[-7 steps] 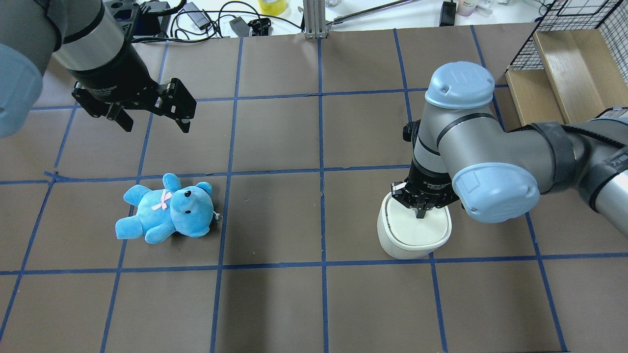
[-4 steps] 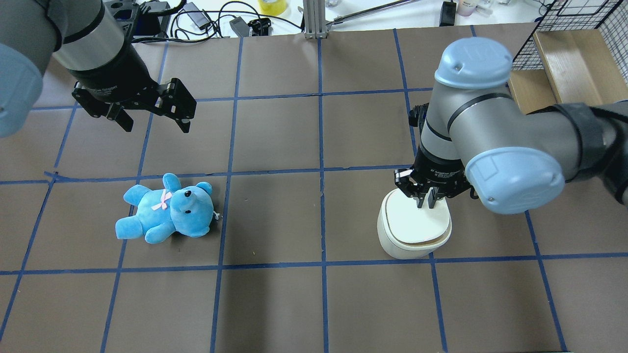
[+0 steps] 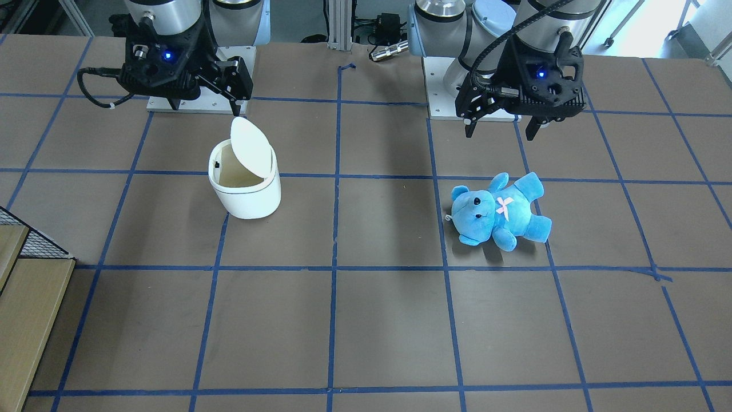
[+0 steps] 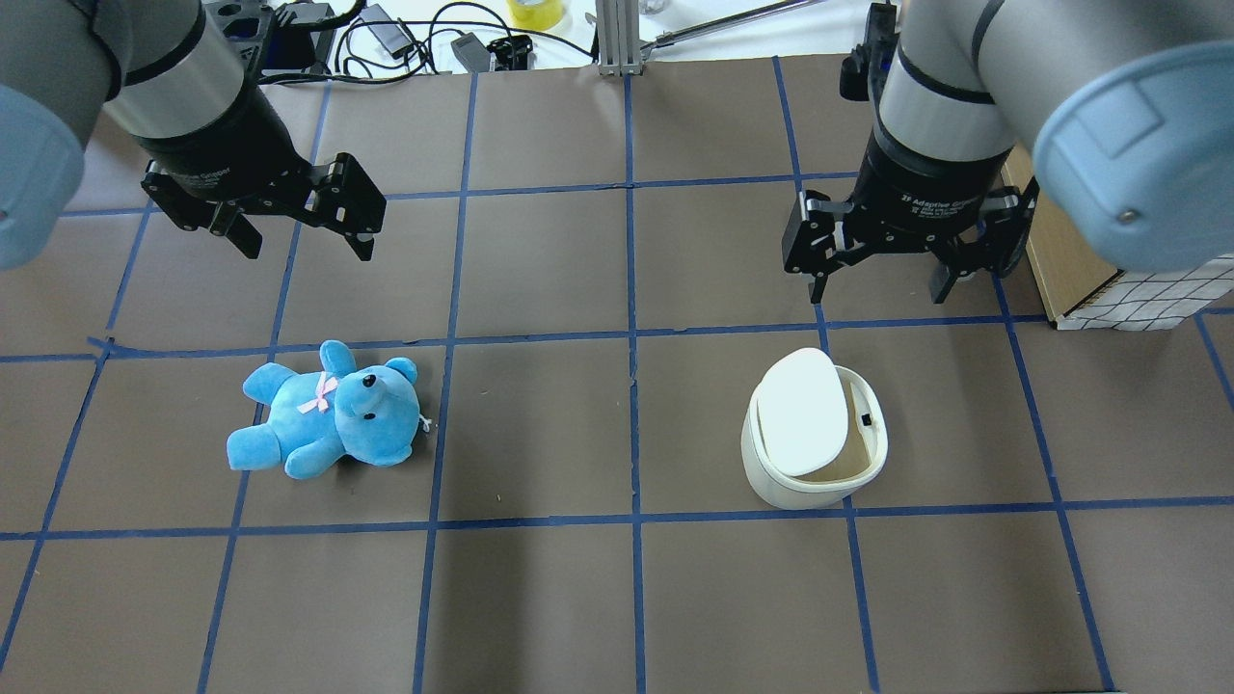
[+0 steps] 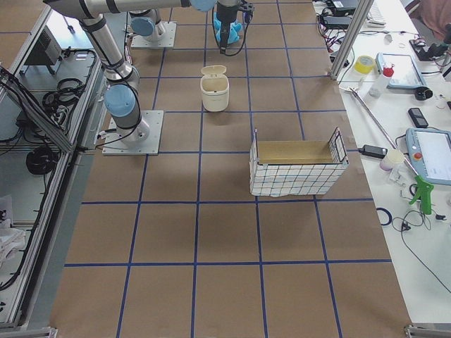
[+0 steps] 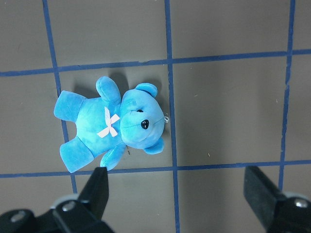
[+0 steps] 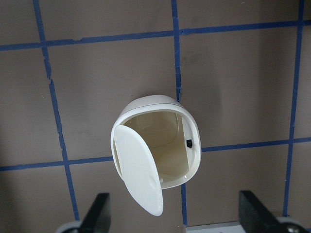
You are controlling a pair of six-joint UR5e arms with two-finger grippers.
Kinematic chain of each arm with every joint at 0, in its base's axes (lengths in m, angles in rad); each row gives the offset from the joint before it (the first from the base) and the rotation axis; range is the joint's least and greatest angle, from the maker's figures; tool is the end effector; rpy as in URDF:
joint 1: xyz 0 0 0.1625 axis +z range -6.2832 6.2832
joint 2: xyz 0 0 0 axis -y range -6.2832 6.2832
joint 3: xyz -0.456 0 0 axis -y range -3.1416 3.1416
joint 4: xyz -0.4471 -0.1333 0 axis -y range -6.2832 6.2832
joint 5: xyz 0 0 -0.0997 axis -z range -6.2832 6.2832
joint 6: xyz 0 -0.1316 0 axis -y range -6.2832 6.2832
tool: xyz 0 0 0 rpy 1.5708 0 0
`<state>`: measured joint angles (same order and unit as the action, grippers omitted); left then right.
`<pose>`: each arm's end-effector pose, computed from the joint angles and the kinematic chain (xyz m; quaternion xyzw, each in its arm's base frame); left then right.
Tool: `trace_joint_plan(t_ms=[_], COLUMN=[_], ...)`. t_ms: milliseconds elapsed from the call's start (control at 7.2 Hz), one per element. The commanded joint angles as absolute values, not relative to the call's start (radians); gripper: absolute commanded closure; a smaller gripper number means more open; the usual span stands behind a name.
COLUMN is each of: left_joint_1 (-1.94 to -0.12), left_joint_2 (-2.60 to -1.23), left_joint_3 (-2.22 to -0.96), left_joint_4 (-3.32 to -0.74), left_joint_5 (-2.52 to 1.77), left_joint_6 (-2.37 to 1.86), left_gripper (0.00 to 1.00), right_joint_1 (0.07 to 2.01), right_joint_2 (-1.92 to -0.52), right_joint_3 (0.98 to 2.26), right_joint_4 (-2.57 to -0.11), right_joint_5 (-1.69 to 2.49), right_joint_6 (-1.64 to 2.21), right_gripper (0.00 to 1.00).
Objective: Open trash can with right arm
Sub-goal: 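Raise the right gripper away as the lid swings open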
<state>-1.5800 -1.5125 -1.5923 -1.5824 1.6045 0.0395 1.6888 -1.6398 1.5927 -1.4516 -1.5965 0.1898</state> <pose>-0.1337 -0.5220 0.5052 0.0241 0.9995 -0.0123 0.0170 0.1885 -0.4863 0.5001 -0.0354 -0.9986 -0.0336 0.0182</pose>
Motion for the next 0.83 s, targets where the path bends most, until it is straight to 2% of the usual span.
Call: trace_joint_plan(t_ms=[0,694], left_joint_1=[-1.58,-1.58], left_joint_2=[-1.513,-1.513], left_joint_3=[-1.592,-1.592], left_joint_4=[-1.583,-1.583], left_joint_5=[1.605,1.605], left_joint_6=[0.04,0.038], left_gripper=[0.0,0.0], right_joint_1=[1.689,1.687], right_joint_2=[-1.634,-1.632], right_joint_3=[1.569,1.566], right_joint_4=[-1.483,-1.577], right_joint_5=[-1.594,-1.595], right_joint_6=[0.187,0.187], right_gripper=[0.0,0.0])
